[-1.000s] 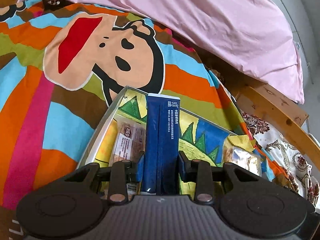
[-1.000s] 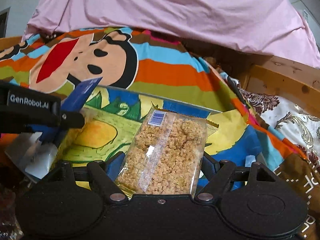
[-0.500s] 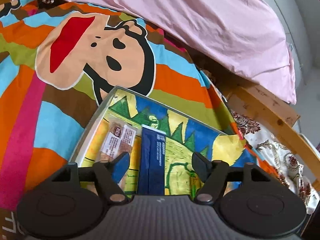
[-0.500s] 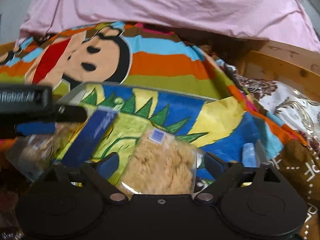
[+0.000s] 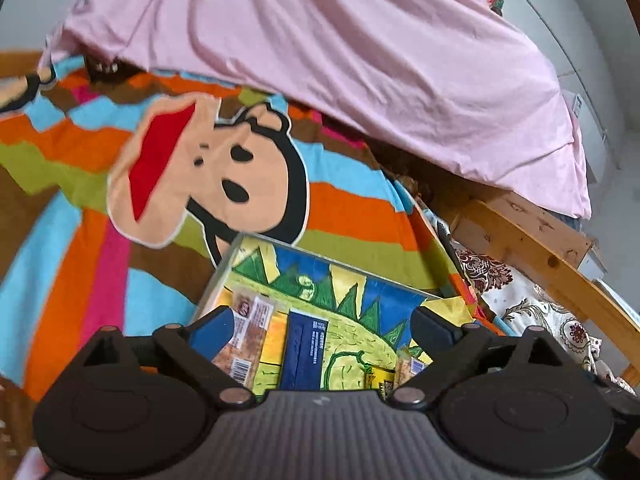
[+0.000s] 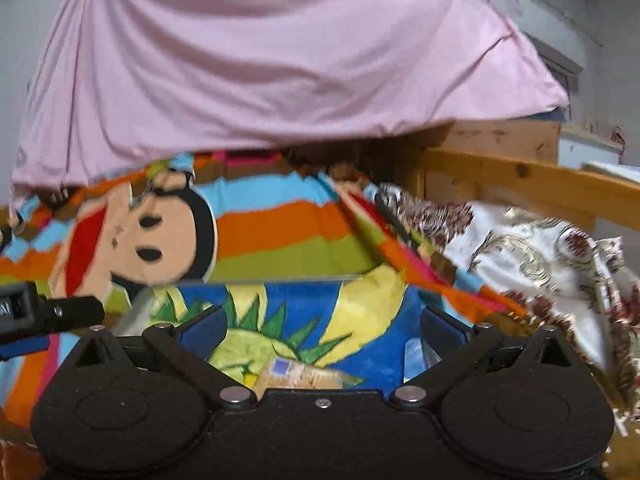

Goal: Organize snacks
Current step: 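Open both tools and withdraw them from the tray over the remaining snacks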

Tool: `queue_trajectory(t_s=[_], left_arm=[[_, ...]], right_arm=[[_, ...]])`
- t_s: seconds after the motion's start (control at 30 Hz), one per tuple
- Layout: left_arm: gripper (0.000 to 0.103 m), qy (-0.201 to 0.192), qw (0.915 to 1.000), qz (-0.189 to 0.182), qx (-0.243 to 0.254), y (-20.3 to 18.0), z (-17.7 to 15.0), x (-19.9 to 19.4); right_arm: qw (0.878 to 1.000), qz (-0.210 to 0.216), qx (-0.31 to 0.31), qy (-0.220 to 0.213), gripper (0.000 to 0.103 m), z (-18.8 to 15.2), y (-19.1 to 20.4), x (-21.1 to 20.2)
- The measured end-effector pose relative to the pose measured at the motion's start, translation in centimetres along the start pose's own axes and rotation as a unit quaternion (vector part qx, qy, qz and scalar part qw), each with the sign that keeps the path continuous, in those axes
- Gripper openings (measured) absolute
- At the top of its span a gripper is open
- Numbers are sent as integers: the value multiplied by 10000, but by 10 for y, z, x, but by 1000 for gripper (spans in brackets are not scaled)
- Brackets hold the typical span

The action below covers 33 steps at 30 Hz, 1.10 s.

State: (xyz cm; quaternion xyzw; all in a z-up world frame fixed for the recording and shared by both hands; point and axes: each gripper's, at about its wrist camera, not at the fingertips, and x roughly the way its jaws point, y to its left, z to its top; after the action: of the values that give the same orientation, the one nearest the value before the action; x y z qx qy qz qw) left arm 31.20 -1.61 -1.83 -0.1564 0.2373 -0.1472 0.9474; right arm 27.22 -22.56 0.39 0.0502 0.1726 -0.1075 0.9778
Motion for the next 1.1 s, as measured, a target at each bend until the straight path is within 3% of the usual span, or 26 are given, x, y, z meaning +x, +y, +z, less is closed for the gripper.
queue_trajectory(t_s=[0.27, 0.53, 0.77, 1.1], left_arm=[[102, -305, 9985, 310, 339, -21, 10, -76], [102, -583, 9950, 500, 641, -43, -9, -155], [102, -743, 9885, 786, 1055, -54, -42, -211], [102, -623, 9874, 1002, 1057, -49, -80, -260]], right_arm=[[9980, 228, 110, -572, 102, 14, -14, -81], [9946, 403, -14, -956, 102, 11, -30, -161], [9942, 622, -199, -858, 102, -8, -35, -213], [9930, 870, -559, -576, 102, -39, -39, -275]])
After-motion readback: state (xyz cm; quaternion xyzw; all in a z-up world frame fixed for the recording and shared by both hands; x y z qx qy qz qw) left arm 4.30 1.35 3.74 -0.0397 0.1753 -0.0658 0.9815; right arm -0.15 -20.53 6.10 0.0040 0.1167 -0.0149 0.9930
